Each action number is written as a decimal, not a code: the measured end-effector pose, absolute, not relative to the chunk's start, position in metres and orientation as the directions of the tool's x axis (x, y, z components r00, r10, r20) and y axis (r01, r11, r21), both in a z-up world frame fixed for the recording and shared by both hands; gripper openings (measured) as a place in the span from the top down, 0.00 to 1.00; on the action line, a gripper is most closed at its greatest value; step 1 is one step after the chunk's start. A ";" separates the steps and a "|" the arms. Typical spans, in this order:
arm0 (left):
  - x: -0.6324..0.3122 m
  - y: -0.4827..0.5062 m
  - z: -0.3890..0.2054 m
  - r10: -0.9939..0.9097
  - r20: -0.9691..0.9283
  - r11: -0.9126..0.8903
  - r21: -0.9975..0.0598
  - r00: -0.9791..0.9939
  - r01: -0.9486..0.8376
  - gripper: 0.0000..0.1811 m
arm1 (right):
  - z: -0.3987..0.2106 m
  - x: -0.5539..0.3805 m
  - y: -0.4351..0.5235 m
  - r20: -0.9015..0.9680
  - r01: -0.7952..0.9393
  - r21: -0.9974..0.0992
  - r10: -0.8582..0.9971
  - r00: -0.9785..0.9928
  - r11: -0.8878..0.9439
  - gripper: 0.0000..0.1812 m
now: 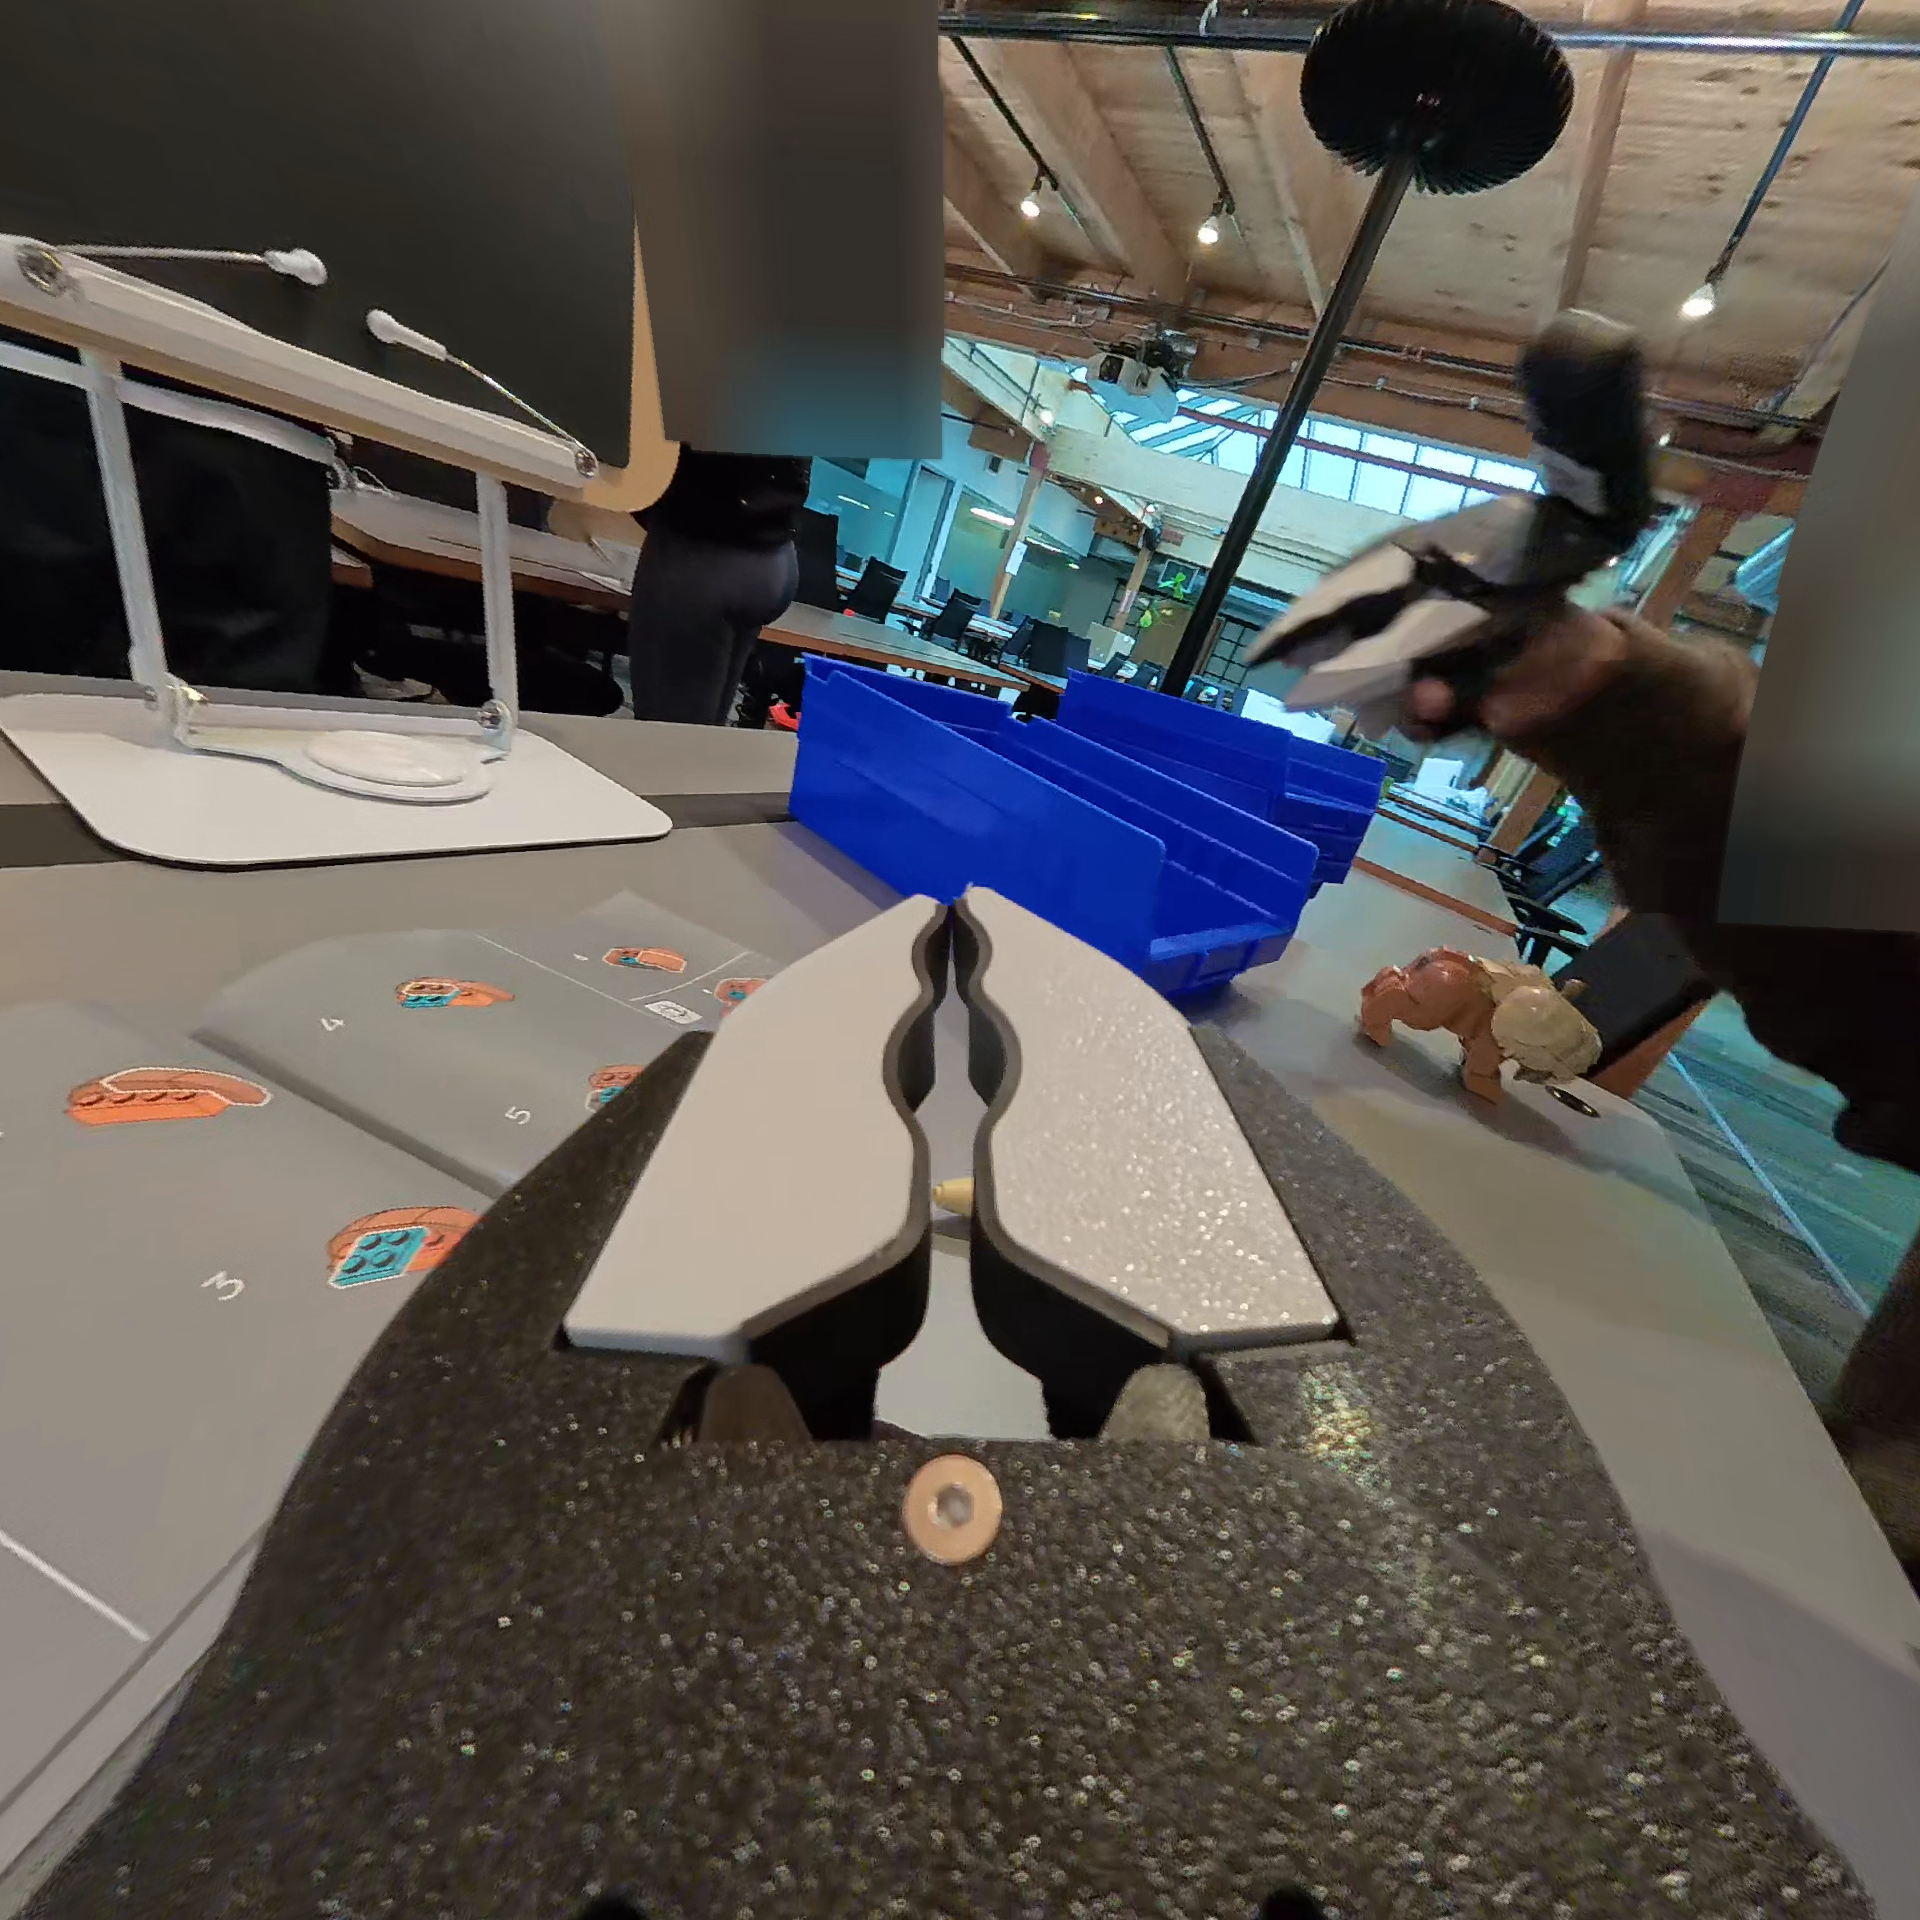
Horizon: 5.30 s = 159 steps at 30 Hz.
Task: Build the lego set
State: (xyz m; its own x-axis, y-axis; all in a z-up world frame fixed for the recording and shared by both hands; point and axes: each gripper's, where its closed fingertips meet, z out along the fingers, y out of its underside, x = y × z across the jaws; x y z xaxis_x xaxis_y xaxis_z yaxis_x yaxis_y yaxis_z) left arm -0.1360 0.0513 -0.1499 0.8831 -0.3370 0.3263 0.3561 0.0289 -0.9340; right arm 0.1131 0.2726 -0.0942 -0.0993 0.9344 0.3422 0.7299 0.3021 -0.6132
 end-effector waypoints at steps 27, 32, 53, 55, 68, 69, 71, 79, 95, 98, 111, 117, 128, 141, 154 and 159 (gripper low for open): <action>-0.129 0.057 -0.158 -0.347 0.280 0.001 -0.954 0.895 0.299 1.00 | -0.269 0.103 0.384 -0.010 0.718 0.273 0.748 -0.664 0.640 0.80; -0.128 0.057 -0.158 -0.349 0.276 -0.004 -0.956 0.896 0.293 1.00 | -0.266 0.104 0.373 0.003 0.738 0.230 0.758 -0.652 0.635 0.87; -0.128 0.053 -0.165 -0.317 0.264 -0.055 -0.964 0.911 0.261 1.00 | -0.260 0.048 0.047 -0.066 0.663 -0.503 0.740 -0.669 0.554 0.87; -0.129 0.053 -0.166 -0.315 0.266 -0.059 -0.964 0.911 0.261 1.00 | -0.263 0.046 0.047 -0.062 0.670 -0.492 0.745 -0.664 0.556 0.84; -0.128 0.054 -0.167 -0.324 0.281 -0.072 -0.959 0.903 0.273 1.00 | -0.174 0.071 0.230 0.240 0.746 -0.398 0.846 -0.477 0.533 0.80; -0.129 0.054 -0.167 -0.324 0.284 -0.072 -0.959 0.902 0.276 1.00 | -0.179 0.073 0.254 0.236 0.776 -0.359 0.854 -0.463 0.519 0.80; -0.129 0.055 -0.167 -0.324 0.290 -0.074 -0.957 0.901 0.281 1.00 | -0.196 0.072 0.295 0.247 0.817 -0.264 0.855 -0.456 0.513 0.79; -0.136 0.056 -0.165 -0.310 0.321 -0.053 -0.946 0.895 0.321 1.00 | -0.262 0.055 0.354 0.129 0.889 -0.048 0.885 -0.447 0.455 0.79; -0.124 0.051 -0.164 -0.350 0.301 -0.073 -0.953 0.887 0.294 1.00 | -0.173 0.045 0.208 0.111 0.736 -0.523 0.890 -0.441 0.430 0.91; -0.116 0.048 -0.159 -0.371 0.301 -0.060 -0.952 0.879 0.300 1.00 | -0.164 0.039 0.132 0.069 0.632 -0.677 0.887 -0.457 0.378 0.91; -0.054 0.006 -0.185 -0.422 0.345 -0.289 -0.928 0.839 0.236 0.99 | -0.228 -0.005 -0.002 0.026 0.489 -0.838 0.912 -0.409 0.243 0.91; -0.044 -0.012 -0.204 -0.385 0.359 -0.391 -0.898 0.850 0.202 0.98 | -0.242 -0.006 -0.011 0.049 0.511 -0.816 0.913 -0.405 0.271 0.89; -0.033 -0.071 -0.241 -0.336 0.202 -0.593 -0.804 0.920 -0.040 0.89 | -0.241 0.014 -0.009 0.099 0.521 -0.801 0.924 -0.369 0.294 0.85; -0.008 -0.076 -0.269 -0.322 0.034 -0.664 -0.721 0.946 -0.200 0.91 | -0.238 0.014 0.020 0.100 0.520 -0.805 0.929 -0.356 0.286 0.81; -0.013 -0.060 -0.155 -0.585 0.735 -0.447 -0.645 0.342 0.620 0.91 | -0.231 0.019 0.026 0.064 0.480 -0.843 0.932 -0.356 0.242 0.80; -0.012 -0.053 -0.163 -0.550 0.743 -0.456 -0.649 0.381 0.609 0.91 | -0.241 0.019 0.028 0.056 0.527 -0.811 0.930 -0.363 0.254 0.80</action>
